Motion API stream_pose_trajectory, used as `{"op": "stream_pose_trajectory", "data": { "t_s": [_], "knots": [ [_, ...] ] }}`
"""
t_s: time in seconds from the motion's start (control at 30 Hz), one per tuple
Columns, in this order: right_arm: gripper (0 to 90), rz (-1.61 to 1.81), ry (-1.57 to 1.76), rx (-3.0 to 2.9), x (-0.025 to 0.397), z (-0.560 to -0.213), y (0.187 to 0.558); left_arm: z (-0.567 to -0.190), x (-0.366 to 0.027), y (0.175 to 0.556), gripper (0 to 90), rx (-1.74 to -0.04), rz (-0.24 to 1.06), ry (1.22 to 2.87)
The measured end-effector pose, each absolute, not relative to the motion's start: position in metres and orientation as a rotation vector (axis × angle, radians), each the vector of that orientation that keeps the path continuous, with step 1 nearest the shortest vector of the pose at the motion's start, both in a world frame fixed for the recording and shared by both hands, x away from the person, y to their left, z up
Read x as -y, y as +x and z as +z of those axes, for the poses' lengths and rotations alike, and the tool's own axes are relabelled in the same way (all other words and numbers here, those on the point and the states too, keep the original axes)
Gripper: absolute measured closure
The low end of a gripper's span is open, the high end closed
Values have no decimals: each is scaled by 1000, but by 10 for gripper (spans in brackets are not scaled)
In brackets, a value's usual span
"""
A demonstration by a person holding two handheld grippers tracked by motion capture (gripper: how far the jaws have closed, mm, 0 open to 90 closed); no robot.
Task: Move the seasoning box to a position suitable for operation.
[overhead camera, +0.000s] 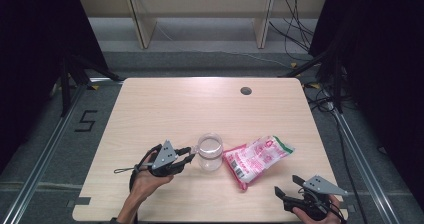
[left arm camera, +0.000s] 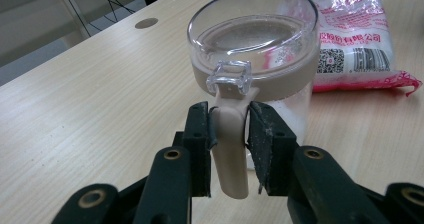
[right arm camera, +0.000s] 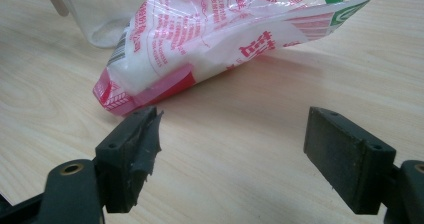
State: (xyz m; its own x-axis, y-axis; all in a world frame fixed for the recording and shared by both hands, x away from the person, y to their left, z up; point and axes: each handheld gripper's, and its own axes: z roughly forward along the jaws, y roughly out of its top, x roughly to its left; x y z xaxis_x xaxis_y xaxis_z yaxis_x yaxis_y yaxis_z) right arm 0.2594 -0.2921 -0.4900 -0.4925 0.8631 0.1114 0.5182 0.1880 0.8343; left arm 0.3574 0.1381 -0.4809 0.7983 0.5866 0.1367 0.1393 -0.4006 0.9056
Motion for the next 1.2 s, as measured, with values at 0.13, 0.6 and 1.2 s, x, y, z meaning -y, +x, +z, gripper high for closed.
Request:
{"op": "stream_pose_trajectory", "data": {
  "t_s": [0.13,0.6,1.2],
  "knots": [
    [231,1247,1306,-2095,292,-490,258,-481,-139,359,700,-557,557,1948],
    [231,1235,1294,-2099,293,-489,259,-476,-148,363,701,-579,551,1934],
    [233,1223,1307,-2102,293,-490,259,-489,-144,389,648,-600,534,1978]
  ]
}}
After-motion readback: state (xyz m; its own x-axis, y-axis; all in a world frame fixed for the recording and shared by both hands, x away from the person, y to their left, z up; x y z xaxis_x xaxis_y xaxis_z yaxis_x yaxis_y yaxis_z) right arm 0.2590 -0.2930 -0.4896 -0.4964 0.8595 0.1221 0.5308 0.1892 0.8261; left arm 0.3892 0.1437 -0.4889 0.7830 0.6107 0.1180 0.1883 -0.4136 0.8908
